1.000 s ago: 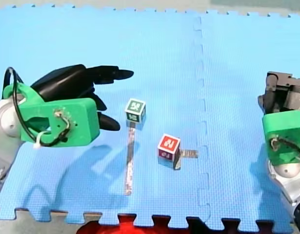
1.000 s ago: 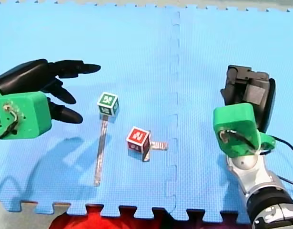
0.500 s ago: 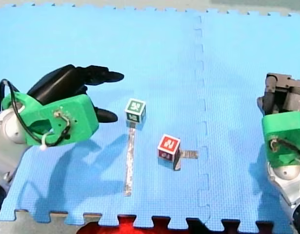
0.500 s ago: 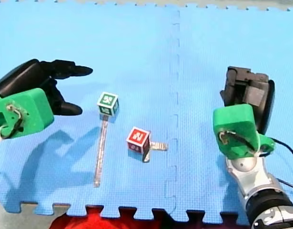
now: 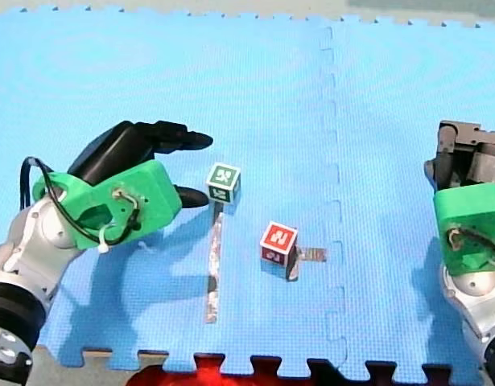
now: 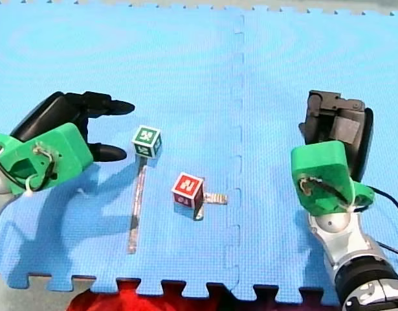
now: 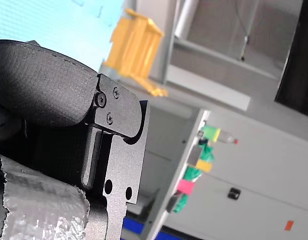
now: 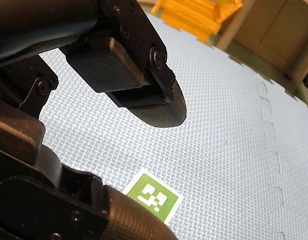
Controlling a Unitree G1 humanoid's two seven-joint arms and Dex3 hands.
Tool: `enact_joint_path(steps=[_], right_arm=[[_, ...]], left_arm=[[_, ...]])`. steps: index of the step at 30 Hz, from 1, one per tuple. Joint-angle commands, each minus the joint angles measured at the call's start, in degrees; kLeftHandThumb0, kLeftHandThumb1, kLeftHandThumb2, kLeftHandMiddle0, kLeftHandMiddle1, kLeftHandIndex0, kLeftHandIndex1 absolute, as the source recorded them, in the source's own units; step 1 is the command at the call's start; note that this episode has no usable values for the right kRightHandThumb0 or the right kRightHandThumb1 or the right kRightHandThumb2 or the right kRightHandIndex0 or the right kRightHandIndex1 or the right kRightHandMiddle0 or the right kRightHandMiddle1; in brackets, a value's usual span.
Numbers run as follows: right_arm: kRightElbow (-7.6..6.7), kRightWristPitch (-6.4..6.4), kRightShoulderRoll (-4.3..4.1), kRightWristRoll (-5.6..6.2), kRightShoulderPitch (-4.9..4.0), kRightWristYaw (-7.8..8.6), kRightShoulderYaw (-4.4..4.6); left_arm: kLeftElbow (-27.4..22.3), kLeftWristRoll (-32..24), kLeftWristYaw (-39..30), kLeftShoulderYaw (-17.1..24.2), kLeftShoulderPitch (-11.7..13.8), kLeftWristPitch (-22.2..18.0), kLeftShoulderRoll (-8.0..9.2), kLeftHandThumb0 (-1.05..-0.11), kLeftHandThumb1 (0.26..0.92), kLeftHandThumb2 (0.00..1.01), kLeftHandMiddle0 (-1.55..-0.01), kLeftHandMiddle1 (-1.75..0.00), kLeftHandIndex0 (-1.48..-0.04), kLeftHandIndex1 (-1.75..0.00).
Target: Stack cube left
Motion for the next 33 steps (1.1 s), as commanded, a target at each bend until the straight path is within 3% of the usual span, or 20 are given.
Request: enact_joint_path(steps=[1,2,4,8,10,18,20,23,26,31,33], right_arm=[[-0.36,-0.93,-1.43,0.52,0.62,0.18,-0.53],[-0.39,-0.96,-1.45,0.49,0.66,0.2,-0.54],[-0.43,-1.0,-1.5,0.4,0.72,0.18,-0.52],[-0.49,-0.99,-1.59,0.27,0.83,0.11,-0.46],[-0.44,-0.98,-1.6,0.16,0.95,0.0,-0.39],[-0.14,-0.34,-1.82,-0.22,1.3,-0.58,-0.11],[-0.13,-0.14,-1.88,-0.34,1.33,-0.75,-0.04],[-0.12,0.01,-2.01,-0.52,1.38,-1.07,0.09],[-0.18,-0.01,-2.09,-0.56,1.48,-1.24,0.17],[-0.38,-0.19,-2.22,-0.61,1.74,-1.34,0.25],[-0.52,-0.2,-2.22,-0.63,1.79,-1.38,0.29]], left_arm=[[8.4,0.9,-0.3,-0.4,-5.1,-2.4,-0.3,-0.727,0.632,0.01,-0.84,-1.68,-0.74,0.0],[9.3,0.9,-0.8,-0.4,-5.5,-2.7,-0.3,-0.648,0.629,0.0,-0.86,-1.49,-0.7,0.0],[10.2,0.4,-2.1,0.0,-5.9,-3.5,-0.42,-0.605,0.628,0.0,-0.89,-1.36,-0.65,0.0],[11.1,-1.0,-5.1,1.1,-6.6,-5.1,-0.48,-0.564,0.627,0.0,-0.77,-1.7,-0.5,0.0],[11.6,-1.1,-5.9,1.2,-6.9,-5.8,-0.43,-0.542,0.627,0.0,-0.75,-1.73,-0.45,0.0],[12.4,-0.5,-5.8,1.2,-7.5,-6.5,-0.23,-0.316,0.65,0.0,-0.64,-1.74,-0.38,0.0],[12.5,0.0,-4.9,1.0,-7.7,-6.4,-0.19,-0.262,0.657,0.0,-0.67,-1.54,-0.38,0.0],[12.6,1.0,-3.7,0.5,-8.0,-6.1,-0.19,-0.256,0.664,0.0,-0.72,-1.37,-0.39,0.0],[12.7,1.7,-3.2,0.0,-8.3,-6.1,-0.16,-0.259,0.667,0.0,-0.73,-1.32,-0.39,0.0],[13.1,3.4,-2.1,-1.2,-8.7,-5.7,-0.37,-0.273,0.669,0.0,-0.75,-1.33,-0.39,0.0],[13.3,4.8,-0.6,-2.2,-9.0,-5.2,-0.7,-0.274,0.675,0.0,-0.72,-1.47,-0.41,0.0]])
